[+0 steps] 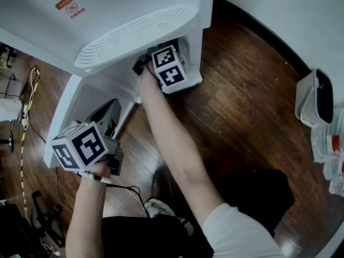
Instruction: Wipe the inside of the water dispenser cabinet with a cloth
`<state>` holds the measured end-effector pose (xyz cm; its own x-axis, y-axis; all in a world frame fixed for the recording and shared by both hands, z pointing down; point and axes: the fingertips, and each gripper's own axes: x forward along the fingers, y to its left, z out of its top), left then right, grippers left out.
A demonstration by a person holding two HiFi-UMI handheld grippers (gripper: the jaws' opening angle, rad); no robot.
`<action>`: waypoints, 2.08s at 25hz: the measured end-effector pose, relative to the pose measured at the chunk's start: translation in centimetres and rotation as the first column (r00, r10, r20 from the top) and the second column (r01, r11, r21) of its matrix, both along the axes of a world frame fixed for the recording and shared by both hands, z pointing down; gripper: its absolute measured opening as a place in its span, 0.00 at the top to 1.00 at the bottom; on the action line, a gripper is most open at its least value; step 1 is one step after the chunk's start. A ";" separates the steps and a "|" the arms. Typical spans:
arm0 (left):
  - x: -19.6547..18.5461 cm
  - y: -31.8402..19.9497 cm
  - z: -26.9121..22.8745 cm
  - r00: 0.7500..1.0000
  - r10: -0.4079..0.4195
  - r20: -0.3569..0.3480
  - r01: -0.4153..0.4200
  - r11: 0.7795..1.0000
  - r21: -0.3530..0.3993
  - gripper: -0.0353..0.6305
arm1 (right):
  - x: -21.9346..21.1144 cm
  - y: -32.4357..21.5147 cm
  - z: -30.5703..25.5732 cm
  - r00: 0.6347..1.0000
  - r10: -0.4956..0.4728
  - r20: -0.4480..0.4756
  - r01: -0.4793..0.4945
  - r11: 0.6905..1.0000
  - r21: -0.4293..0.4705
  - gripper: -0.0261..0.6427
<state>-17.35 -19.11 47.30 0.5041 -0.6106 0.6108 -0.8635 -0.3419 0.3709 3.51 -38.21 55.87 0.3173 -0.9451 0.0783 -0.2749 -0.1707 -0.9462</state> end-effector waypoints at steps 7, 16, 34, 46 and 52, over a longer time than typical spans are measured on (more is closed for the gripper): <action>-0.3 0.0 0.3 1.000 -0.001 0.003 0.001 1.000 -0.009 0.96 | 0.0 0.0 6.4 0.995 0.011 0.097 -0.001 0.994 -0.112 0.89; 0.0 0.0 0.0 1.000 0.006 -0.010 -0.007 1.000 -0.007 0.96 | 0.9 2.2 12.1 0.986 0.061 0.152 -0.027 0.976 -0.214 0.89; 0.8 0.9 -2.8 1.000 0.016 -0.006 -0.016 0.999 0.048 0.96 | 1.1 6.3 -5.5 0.996 -0.010 0.092 -0.008 0.982 0.191 0.89; 1.6 0.8 -2.9 1.000 0.015 0.013 -0.016 0.998 0.053 0.96 | 1.3 7.0 -6.7 0.996 -0.021 0.088 0.001 0.976 0.216 0.89; 1.5 0.7 -2.5 1.000 0.009 0.015 -0.010 0.999 0.042 0.96 | 0.9 6.8 -0.1 0.990 -0.017 0.143 0.003 0.995 0.097 0.90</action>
